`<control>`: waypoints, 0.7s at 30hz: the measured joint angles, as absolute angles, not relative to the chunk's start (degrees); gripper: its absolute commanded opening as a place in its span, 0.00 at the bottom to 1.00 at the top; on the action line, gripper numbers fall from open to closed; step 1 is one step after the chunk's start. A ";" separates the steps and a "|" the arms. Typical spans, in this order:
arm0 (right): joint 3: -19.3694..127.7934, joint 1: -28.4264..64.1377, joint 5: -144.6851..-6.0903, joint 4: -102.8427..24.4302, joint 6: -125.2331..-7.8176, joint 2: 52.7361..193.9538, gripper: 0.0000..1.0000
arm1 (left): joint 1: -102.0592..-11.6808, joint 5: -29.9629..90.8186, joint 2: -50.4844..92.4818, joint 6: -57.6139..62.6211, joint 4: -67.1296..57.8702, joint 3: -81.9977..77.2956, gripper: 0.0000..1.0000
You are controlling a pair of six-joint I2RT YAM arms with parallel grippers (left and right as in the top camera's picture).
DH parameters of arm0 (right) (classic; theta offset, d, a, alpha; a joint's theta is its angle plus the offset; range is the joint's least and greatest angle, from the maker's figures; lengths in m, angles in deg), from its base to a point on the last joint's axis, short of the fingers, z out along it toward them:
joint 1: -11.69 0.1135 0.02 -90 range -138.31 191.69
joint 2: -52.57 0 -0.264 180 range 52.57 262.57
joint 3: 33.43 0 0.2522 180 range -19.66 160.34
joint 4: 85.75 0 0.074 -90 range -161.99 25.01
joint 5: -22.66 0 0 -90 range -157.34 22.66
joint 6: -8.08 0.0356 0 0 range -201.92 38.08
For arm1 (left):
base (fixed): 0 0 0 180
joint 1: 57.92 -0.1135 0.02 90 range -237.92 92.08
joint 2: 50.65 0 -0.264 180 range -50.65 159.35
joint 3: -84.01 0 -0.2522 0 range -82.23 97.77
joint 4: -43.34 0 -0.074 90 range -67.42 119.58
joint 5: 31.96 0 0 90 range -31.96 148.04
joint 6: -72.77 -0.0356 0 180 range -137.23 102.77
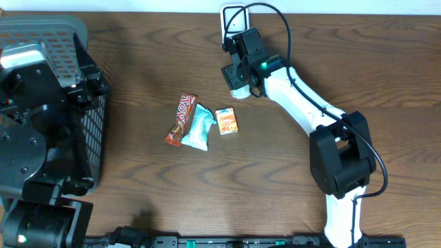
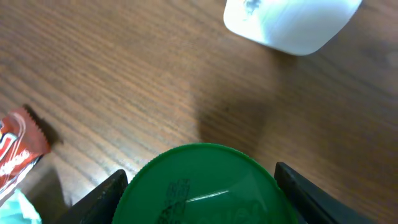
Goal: Scan the item barcode
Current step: 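Lift the jar with the right gripper and hold it at the scanner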
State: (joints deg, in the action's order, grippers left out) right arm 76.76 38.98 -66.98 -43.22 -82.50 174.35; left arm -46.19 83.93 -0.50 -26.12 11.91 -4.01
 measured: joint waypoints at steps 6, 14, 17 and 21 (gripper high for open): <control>76.76 38.98 -65.89 -44.77 -80.84 174.35 0.50 | -46.19 83.93 -0.41 -26.12 11.91 -4.01 0.98; 76.76 38.98 -62.98 -46.12 -77.30 174.37 0.52 | -46.19 83.93 -0.41 -26.14 11.91 -4.01 0.98; 76.76 38.98 -62.55 -46.36 -75.86 174.39 0.53 | -46.19 83.93 -0.41 -26.14 11.93 -4.01 0.98; 76.58 39.13 -62.24 -48.09 -74.18 174.46 0.53 | -46.19 83.93 -0.41 -26.14 11.93 -4.01 0.98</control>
State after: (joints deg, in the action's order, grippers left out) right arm 76.58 39.13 -62.24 -48.09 -74.18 174.46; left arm -46.19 83.93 -0.41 -26.14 11.93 -4.01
